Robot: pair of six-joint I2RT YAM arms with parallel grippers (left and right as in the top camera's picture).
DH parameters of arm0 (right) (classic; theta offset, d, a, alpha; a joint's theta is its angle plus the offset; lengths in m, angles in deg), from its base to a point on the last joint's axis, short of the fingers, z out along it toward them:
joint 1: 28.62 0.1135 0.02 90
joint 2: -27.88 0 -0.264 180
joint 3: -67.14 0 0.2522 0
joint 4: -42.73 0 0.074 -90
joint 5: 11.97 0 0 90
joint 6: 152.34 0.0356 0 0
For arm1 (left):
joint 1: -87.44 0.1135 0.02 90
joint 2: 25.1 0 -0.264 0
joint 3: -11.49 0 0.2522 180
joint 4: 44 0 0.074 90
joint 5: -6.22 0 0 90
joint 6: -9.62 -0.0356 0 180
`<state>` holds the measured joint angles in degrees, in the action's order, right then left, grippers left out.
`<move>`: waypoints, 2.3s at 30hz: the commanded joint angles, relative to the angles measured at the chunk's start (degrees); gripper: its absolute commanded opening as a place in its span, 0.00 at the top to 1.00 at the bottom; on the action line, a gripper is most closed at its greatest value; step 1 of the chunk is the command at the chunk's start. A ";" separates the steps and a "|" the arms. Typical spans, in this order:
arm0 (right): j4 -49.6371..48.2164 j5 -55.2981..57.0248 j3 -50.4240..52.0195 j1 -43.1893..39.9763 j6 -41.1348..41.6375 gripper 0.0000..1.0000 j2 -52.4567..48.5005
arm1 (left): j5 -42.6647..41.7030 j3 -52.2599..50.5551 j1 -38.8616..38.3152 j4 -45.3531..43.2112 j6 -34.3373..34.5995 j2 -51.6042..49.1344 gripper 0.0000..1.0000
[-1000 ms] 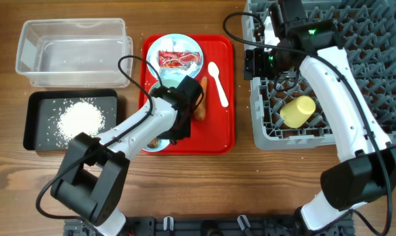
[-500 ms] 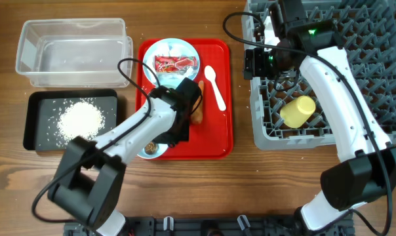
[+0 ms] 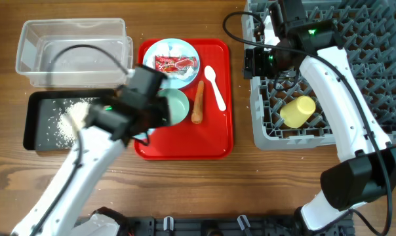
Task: Sort waste into correct bins and load items into the dishwasher rack
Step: 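Grasp the light-blue bowl with the left gripper and lift it, then tip the light-blue bowl over the black tray to dump the scrap, then place the light-blue bowl back on the red tray with left gripper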
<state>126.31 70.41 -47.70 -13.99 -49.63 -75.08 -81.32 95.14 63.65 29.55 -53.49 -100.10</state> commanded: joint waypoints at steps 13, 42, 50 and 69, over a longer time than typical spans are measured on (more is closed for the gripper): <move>-0.13 0.74 -0.48 0.13 -0.74 0.16 -0.76 | -43.06 0.50 52.59 -6.25 -24.22 -8.85 0.96; -0.13 0.72 -0.48 0.13 -0.68 0.16 -0.76 | -92.80 0.52 73.18 -3.63 -35.08 -36.35 0.96; 0.13 0.70 -0.48 0.13 -0.66 0.16 -0.76 | -90.33 0.55 65.83 -0.87 -35.65 -23.71 0.96; 0.48 0.70 -0.48 0.13 -0.72 0.16 -0.76 | -20.44 0.17 25.66 6.64 -18.21 3.19 0.96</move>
<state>126.57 70.58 -47.70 -13.99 -49.63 -75.08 -118.50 95.23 95.61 34.40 -75.65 -97.39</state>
